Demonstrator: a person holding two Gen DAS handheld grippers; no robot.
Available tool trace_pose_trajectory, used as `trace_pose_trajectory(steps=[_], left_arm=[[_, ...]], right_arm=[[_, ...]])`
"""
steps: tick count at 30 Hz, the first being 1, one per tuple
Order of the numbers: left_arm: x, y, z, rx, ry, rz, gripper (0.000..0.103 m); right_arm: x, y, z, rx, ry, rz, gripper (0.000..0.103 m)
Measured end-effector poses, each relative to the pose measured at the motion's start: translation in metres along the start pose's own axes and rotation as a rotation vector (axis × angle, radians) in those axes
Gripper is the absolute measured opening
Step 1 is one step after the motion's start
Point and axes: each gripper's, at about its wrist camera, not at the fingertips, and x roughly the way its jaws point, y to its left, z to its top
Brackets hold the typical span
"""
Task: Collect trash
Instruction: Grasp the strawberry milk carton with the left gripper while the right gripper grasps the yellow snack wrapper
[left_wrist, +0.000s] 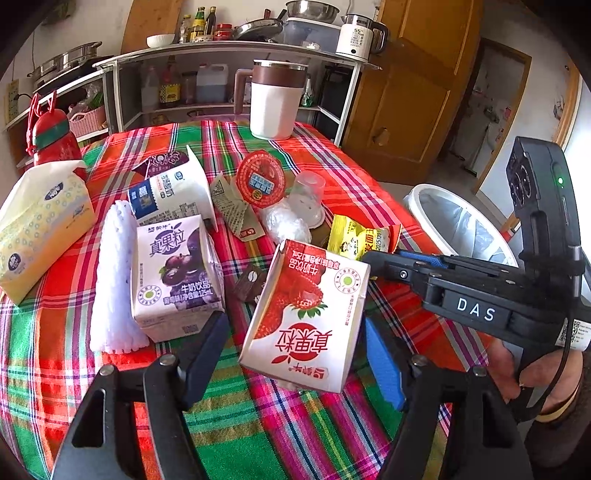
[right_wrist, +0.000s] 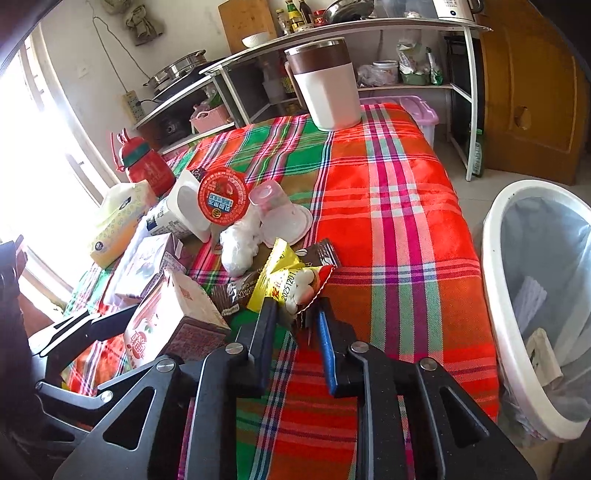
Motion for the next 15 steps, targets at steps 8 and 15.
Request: trace_pose_trajectory(steps=[8, 15], left_arm=[[-0.003, -0.002, 0.001, -0.009, -0.001, 0.006, 0.057], [-0.020, -0.004, 0.004, -0.015, -0.043, 0.006, 0.057]], right_arm=[[-0.005, -0.001, -0.001, 0.002, -0.024, 0.006, 0.017], [-0.017, -0.007, -0.003, 0.026, -0.054, 0.028, 0.015]])
